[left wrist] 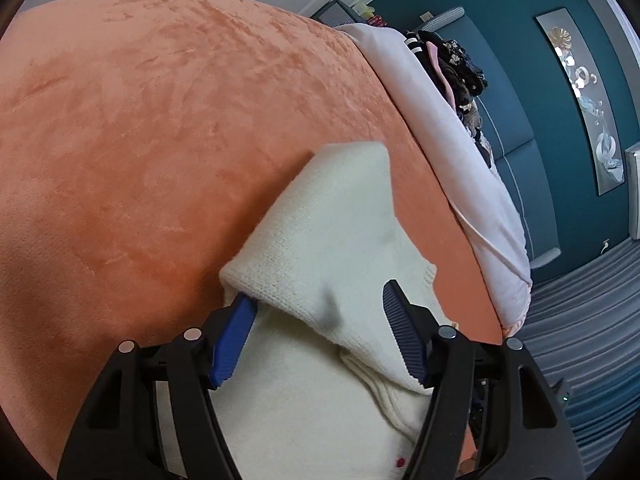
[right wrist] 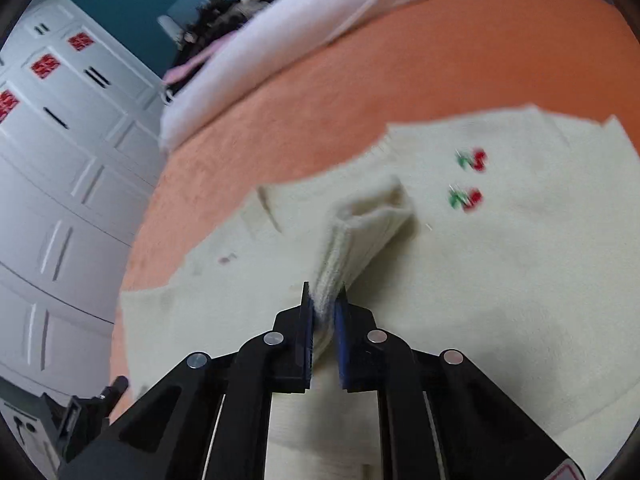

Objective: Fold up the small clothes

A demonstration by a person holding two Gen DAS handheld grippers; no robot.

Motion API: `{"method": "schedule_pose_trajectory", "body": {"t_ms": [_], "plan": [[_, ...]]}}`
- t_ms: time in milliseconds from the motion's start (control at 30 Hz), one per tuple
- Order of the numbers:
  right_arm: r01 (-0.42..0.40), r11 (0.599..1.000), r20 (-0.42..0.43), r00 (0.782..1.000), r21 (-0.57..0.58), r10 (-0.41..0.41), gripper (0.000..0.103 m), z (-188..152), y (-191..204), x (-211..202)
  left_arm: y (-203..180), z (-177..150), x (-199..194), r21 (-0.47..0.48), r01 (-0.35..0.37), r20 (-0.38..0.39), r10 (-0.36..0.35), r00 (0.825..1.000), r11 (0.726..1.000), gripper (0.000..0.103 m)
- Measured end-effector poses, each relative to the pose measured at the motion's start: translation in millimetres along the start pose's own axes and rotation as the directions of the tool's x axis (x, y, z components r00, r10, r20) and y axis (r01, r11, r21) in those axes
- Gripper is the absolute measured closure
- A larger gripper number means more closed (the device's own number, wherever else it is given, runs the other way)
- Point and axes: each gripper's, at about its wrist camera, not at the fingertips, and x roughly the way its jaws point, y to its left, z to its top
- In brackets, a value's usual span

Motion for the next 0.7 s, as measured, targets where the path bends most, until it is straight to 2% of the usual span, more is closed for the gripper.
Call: {"method": "schedule_pose_trajectory", "body": {"t_ms": [67, 100, 133, 167, 200, 233, 300, 333, 367, 433, 500, 600, 633, 700], "plan": [[-0.104, 0.994, 0.136, 0.985, -0.038, 0.108, 0.094, 12.7, 18.5, -51.5, -4.0, 2.0, -3.3, -0.003, 0.019, 0.0, -0.019, 1.0, 1.0, 0.041], [-0.107, 0.992, 0.189, 0.975, -0.065, 0.118, 0.094, 14.0, 19.3, -71.0, -6.0, 2.0, -1.6, 0.002, 0.022, -0.01, -0.022, 1.0, 1.0, 0.041], [-0.066, 0.994, 0.232, 0.969, -0.083, 0.084, 0.094, 12.7, 11.7, -86.1, -7.2, 0.5, 2.6, 0.01, 0.012, -0.023, -0.012, 1.0, 1.0, 0.041], [-0.011, 0.997, 0.231, 0.972, -0.079, 0.029, 0.094, 10.3, -1.7, -87.8, -8.0, -1.6, 8.9, 0.022, -0.002, -0.038, 0.003, 0.999, 1.0, 0.041], [0.056, 0.997, 0.189, 0.981, -0.059, -0.043, 0.094, 5.6, -22.4, -78.9, -7.9, -5.4, 17.3, 0.03, -0.02, -0.062, 0.022, 0.998, 0.999, 0.042], [0.115, 0.993, 0.121, 0.986, -0.026, -0.111, 0.094, -2.6, -48.1, -63.7, -7.0, -10.2, 25.2, 0.032, -0.051, -0.081, 0.054, 0.995, 0.998, 0.042], [0.237, 0.971, -0.058, 0.97, 0.036, -0.234, 0.094, -28.4, -100.7, -29.6, -8.3, -20.3, 31.3, 0.057, -0.084, -0.066, 0.088, 0.994, 0.995, 0.046], [0.215, 0.974, -0.081, 0.974, 0.065, -0.209, 0.095, -40.0, -116.1, -25.1, -13.1, -24.5, 31.5, 0.09, -0.102, -0.051, 0.107, 0.993, 0.991, 0.046], [0.184, 0.98, -0.041, 0.983, 0.077, -0.182, 0.096, -45.1, -119.1, -30.8, -17.4, -27.5, 31.5, 0.118, -0.118, -0.04, 0.123, 0.992, 0.986, 0.047], [0.173, 0.98, -0.04, 0.985, 0.1, -0.169, 0.095, -43.1, -117.4, -31.7, -19.8, -29.8, 31.0, 0.136, -0.136, -0.026, 0.14, 0.99, 0.981, 0.049], [0.152, 0.983, -0.008, 0.988, 0.099, -0.152, 0.095, -32.1, -107.7, -35.9, -17.6, -28.1, 26.0, 0.113, -0.157, -0.008, 0.159, 0.987, 0.981, 0.073], [0.053, 0.997, 0.102, 0.993, 0.055, -0.059, 0.095, -13.1, -83.1, -61.0, -12.9, -22.4, 17.1, 0.094, -0.128, 0.012, 0.127, 0.992, 0.987, 0.081], [0.055, 0.998, 0.124, 0.991, 0.027, -0.058, 0.095, -11.7, -79.6, -62.8, -11.6, -21.6, 19.6, 0.108, -0.135, 0.007, 0.135, 0.991, 0.985, 0.081], [0.156, 0.988, 0.041, 0.987, -0.009, -0.155, 0.095, -20.4, -91.2, -41.0, -5.1, -23.9, 29.3, 0.129, -0.161, -0.007, 0.163, 0.987, 0.978, 0.083]]}}
